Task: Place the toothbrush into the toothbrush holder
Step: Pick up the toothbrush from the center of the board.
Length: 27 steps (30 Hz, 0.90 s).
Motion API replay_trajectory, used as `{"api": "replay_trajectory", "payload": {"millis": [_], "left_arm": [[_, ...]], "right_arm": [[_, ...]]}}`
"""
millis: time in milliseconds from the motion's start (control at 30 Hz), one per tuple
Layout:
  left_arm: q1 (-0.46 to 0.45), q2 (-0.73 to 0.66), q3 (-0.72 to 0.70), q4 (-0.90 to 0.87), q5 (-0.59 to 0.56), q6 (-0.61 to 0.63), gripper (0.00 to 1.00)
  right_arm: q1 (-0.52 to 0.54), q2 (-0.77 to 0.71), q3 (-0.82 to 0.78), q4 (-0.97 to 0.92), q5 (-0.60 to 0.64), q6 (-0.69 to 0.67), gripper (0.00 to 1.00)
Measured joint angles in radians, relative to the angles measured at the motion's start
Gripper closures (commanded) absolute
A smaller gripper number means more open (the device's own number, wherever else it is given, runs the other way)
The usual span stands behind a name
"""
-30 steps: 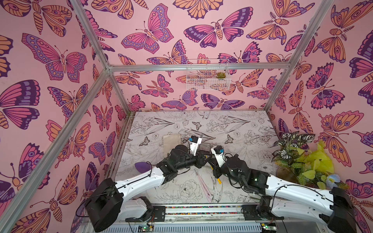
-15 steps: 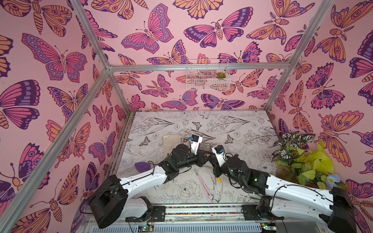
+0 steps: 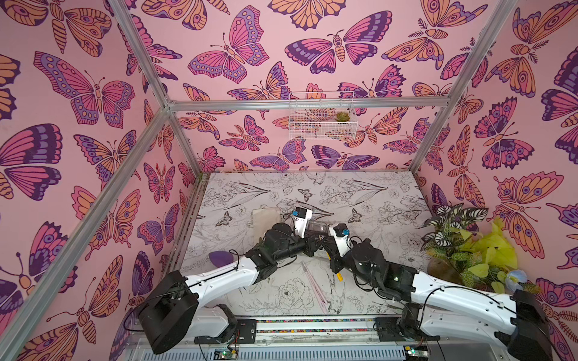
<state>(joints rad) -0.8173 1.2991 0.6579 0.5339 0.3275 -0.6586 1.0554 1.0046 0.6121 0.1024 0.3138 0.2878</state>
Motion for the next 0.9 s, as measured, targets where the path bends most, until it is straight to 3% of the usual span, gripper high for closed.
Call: {"api": "replay_trajectory", "payload": {"millis": [900], "left_arm": [[0.0,-0.002,0.0,-0.011,-0.013,0.023,1.0]], "right_arm": [[0.0,0.011,-0.005,0.014,0.011,0.026,0.84]]}}
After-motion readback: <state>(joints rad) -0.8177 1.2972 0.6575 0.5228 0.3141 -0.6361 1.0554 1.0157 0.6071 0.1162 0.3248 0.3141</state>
